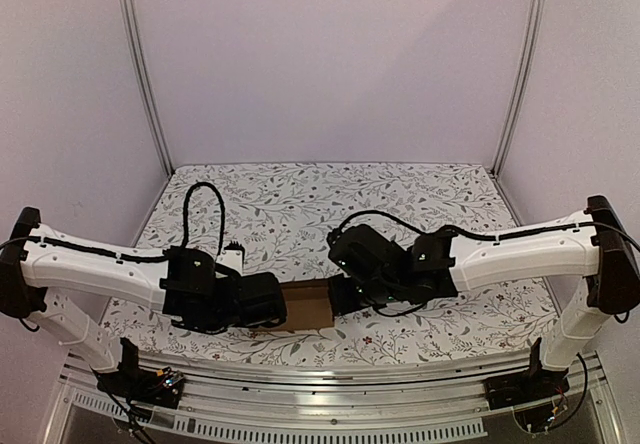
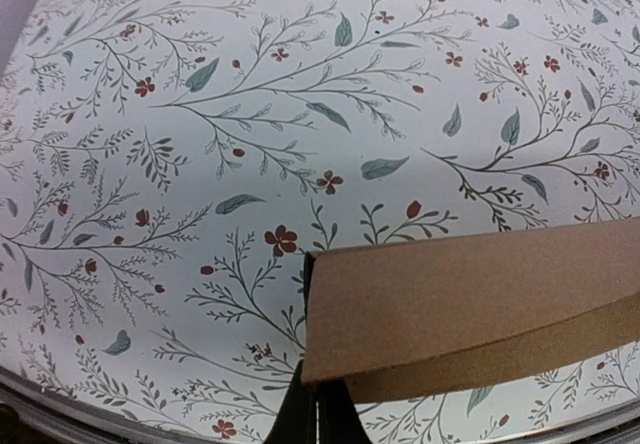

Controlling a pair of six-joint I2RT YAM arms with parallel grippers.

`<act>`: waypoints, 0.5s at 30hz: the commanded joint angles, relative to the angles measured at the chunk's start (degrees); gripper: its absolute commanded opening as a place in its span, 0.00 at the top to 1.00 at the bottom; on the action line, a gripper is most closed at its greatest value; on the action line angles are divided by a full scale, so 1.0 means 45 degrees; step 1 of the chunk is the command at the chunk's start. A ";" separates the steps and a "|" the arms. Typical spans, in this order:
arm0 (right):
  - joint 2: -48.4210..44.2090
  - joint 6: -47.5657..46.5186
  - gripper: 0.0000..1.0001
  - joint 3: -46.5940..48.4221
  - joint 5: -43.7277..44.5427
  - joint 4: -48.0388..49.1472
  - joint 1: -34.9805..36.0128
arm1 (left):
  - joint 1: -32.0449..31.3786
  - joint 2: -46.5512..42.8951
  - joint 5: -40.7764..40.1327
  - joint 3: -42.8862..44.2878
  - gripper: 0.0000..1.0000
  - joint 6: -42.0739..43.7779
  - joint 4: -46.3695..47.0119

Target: Fold the paper box

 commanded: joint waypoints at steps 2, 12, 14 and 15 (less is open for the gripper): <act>0.0479 0.0192 1.00 0.0634 -0.1107 0.0703 0.0129 | -0.0223 -0.0084 0.0579 -0.0220 1.00 0.0268 0.0997; 0.0684 0.0258 1.00 0.1047 -0.1295 0.0518 0.0138 | -0.0224 -0.0164 0.0642 -0.0398 1.00 0.0366 0.1303; 0.0711 0.0344 1.00 0.1106 -0.1353 0.0565 0.0127 | -0.0223 -0.0164 0.0681 -0.0448 1.00 0.0398 0.1385; 0.0743 0.0394 1.00 0.1121 -0.1387 0.0583 0.0128 | -0.0223 -0.0164 0.0700 -0.0473 1.00 0.0415 0.1430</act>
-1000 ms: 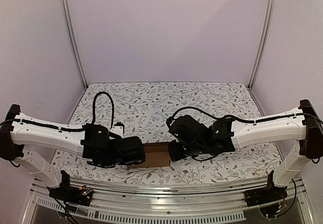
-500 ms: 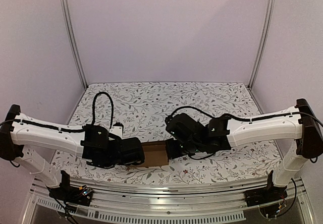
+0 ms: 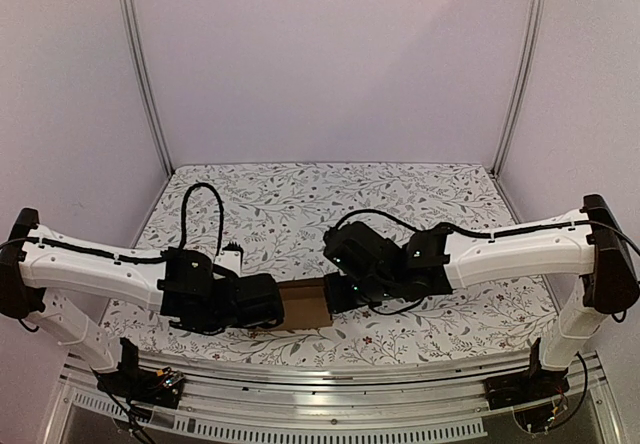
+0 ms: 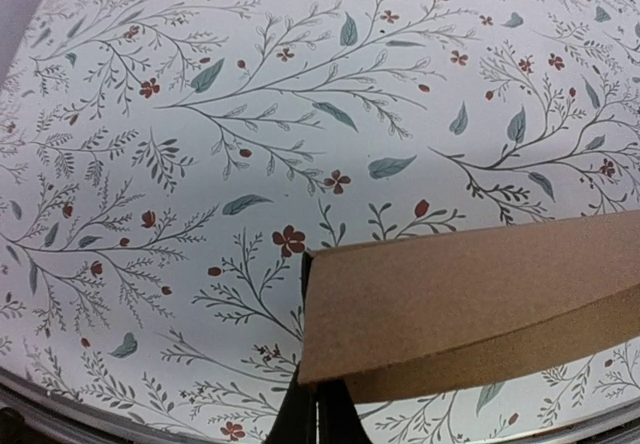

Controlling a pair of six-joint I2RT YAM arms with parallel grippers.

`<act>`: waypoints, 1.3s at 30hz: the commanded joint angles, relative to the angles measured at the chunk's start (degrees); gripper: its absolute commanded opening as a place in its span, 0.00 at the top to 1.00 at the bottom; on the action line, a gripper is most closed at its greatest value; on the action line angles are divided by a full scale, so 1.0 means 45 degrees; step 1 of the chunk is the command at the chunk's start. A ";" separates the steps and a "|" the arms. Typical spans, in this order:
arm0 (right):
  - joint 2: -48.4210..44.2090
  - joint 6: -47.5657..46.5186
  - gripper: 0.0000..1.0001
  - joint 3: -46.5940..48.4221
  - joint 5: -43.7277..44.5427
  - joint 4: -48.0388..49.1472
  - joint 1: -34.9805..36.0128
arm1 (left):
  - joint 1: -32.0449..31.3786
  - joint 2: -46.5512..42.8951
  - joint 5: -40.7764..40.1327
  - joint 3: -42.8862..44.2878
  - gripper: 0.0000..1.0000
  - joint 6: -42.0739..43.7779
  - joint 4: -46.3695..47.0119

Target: Fold the paper box

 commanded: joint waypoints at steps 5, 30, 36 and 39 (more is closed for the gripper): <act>0.0502 0.0349 1.00 0.0519 -0.1228 0.0922 0.0154 | -0.0223 -0.0060 0.0774 -0.0372 1.00 0.0309 0.1514; -0.0266 -0.0154 0.99 -0.1599 0.0358 0.1071 0.0298 | -0.0223 0.0262 0.1038 -0.0355 1.00 0.0292 0.1712; -0.0297 -0.0316 1.00 -0.2255 0.0950 0.1713 0.0522 | -0.0209 0.0314 0.1416 -0.0660 1.00 0.0250 0.2093; -0.0121 -0.0398 1.00 -0.2466 0.1170 0.1992 0.0705 | -0.0209 0.0299 0.1599 -0.0702 1.00 0.0287 0.2188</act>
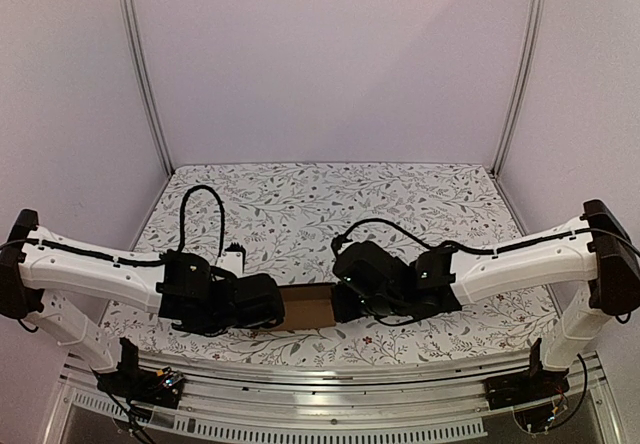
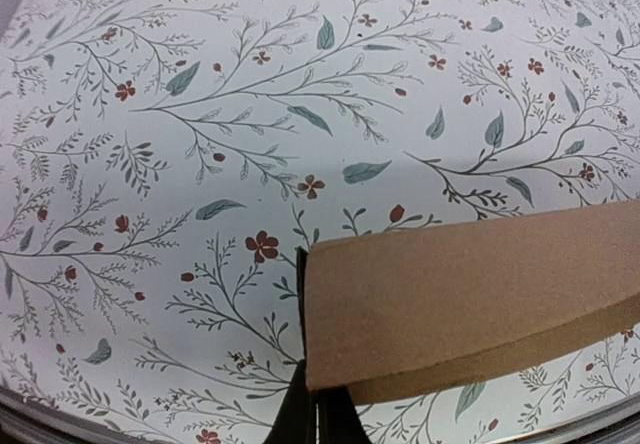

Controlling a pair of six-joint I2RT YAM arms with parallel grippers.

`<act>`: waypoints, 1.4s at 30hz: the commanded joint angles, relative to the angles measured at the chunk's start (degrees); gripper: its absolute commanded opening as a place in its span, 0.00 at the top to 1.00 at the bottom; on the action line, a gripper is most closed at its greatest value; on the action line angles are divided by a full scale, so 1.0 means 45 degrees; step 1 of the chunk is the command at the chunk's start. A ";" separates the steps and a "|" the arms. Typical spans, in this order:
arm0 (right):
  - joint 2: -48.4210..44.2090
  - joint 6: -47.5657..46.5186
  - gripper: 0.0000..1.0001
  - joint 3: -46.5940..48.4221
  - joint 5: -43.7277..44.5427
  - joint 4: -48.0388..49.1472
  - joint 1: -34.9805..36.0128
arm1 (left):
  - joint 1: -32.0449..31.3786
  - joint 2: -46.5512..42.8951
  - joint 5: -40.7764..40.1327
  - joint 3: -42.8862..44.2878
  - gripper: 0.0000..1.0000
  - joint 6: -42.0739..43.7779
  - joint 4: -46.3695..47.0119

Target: Fold the paper box

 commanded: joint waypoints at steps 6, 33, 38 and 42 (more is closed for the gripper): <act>0.0154 -0.0270 0.88 -0.0918 0.0189 0.0440 0.0541 | -0.0206 0.0276 0.1625 -0.0541 1.00 -0.0035 0.1122; -0.2183 -0.4606 0.89 0.1199 -0.0080 -0.1237 -0.0285 | -0.0216 0.0546 0.1206 -0.0292 1.00 0.0695 0.1245; -0.1915 -0.4978 1.00 0.0980 -0.1084 -0.0197 -0.0677 | -0.0214 0.0545 0.1252 -0.0380 1.00 0.1579 0.1939; -0.1871 -0.4832 1.00 0.0044 -0.1452 0.0872 -0.0839 | -0.0204 0.0542 0.1238 -0.0417 1.00 0.2230 0.2378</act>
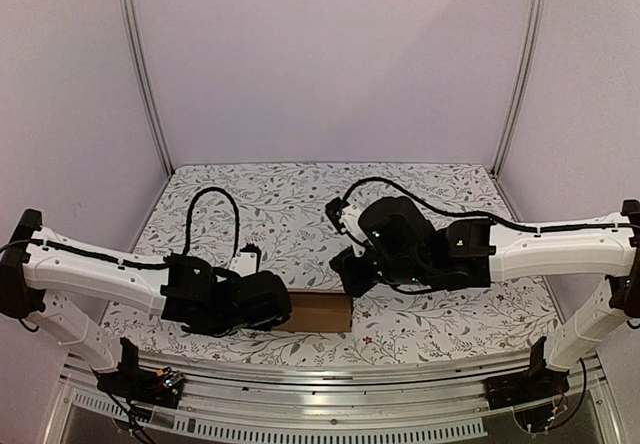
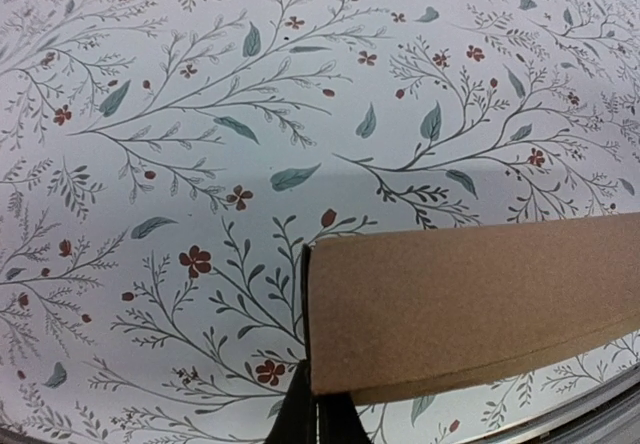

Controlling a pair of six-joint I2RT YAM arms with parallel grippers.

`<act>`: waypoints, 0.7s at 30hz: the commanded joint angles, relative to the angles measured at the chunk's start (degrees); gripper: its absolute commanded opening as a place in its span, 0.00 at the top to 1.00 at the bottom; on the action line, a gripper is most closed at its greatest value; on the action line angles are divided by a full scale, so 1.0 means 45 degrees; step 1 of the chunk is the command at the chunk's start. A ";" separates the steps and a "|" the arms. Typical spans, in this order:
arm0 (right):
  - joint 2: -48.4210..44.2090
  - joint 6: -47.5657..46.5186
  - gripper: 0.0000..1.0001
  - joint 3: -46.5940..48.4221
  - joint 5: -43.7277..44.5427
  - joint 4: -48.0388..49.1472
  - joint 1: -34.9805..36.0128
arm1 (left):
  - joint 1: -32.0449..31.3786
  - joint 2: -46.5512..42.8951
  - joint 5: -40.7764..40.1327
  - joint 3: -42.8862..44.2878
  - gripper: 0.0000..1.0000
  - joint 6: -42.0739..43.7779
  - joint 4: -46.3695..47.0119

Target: Fold the paper box

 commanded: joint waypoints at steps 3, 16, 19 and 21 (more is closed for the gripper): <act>-0.0038 0.0297 1.00 -0.1971 -0.1049 0.2273 -0.0177 | -0.0146 0.0440 0.0902 -0.0220 1.00 0.1144 0.0639; -0.0587 0.2513 1.00 -0.5783 -0.1239 0.5762 0.0151 | 0.0038 0.1154 0.1302 -0.0031 1.00 0.1187 0.0886; -0.0883 0.2071 1.00 -0.5354 -0.0997 0.5384 0.0135 | 0.0045 0.1149 0.1332 0.0013 1.00 0.1259 0.0781; -0.1008 0.1685 1.00 -0.4825 -0.0879 0.4928 0.0140 | 0.0045 0.1032 0.1294 -0.0026 0.95 0.1240 0.0608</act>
